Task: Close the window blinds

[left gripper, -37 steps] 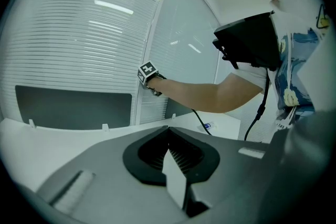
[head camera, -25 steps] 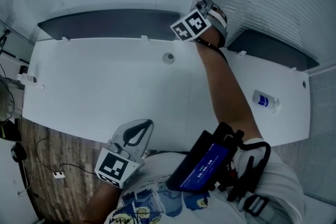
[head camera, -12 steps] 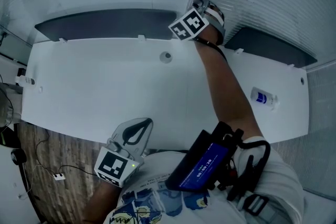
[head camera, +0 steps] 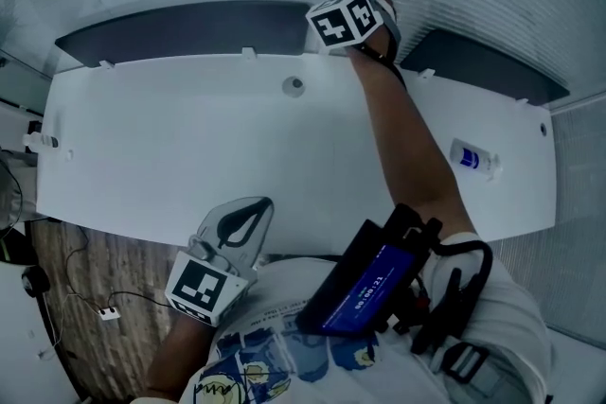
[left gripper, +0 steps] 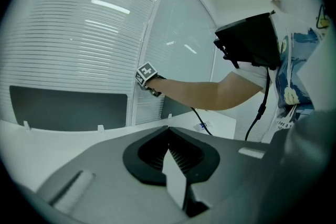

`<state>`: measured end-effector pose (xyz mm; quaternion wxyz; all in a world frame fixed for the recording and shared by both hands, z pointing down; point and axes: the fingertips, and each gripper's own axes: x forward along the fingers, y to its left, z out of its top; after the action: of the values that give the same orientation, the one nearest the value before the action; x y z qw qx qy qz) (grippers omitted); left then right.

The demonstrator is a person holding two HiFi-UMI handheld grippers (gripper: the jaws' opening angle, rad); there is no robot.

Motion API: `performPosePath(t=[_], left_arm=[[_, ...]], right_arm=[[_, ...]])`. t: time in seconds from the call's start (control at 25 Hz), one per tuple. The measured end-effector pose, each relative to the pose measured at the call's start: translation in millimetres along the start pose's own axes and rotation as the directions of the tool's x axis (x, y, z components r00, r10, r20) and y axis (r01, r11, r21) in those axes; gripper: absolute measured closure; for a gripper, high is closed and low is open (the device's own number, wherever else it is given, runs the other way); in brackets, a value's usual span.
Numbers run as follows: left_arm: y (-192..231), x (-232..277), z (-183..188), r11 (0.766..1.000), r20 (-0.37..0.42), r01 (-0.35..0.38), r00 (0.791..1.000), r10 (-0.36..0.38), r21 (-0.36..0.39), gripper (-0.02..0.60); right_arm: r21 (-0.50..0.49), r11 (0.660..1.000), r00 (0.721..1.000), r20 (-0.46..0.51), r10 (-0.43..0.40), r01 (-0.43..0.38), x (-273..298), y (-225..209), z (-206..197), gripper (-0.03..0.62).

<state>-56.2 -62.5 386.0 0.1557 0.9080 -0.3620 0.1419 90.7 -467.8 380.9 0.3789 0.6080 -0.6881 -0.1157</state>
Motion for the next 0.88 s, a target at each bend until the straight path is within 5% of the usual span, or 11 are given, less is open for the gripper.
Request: performPosePath(t=[0.68, 0.88], left_arm=[[-13, -14, 4, 0.996, 0.043, 0.036, 0.998, -0.04, 0.082, 0.578], [-21, -24, 8, 0.987, 0.064, 0.027, 0.997, -0.037, 0.158, 0.578]], right_arm=[[0.143, 0.989, 0.993, 0.119, 0.015, -0.032, -91, -15, -4, 0.451], [0.203, 0.977, 0.986, 0.16, 0.035, -0.068, -136, -9, -17, 0.551]])
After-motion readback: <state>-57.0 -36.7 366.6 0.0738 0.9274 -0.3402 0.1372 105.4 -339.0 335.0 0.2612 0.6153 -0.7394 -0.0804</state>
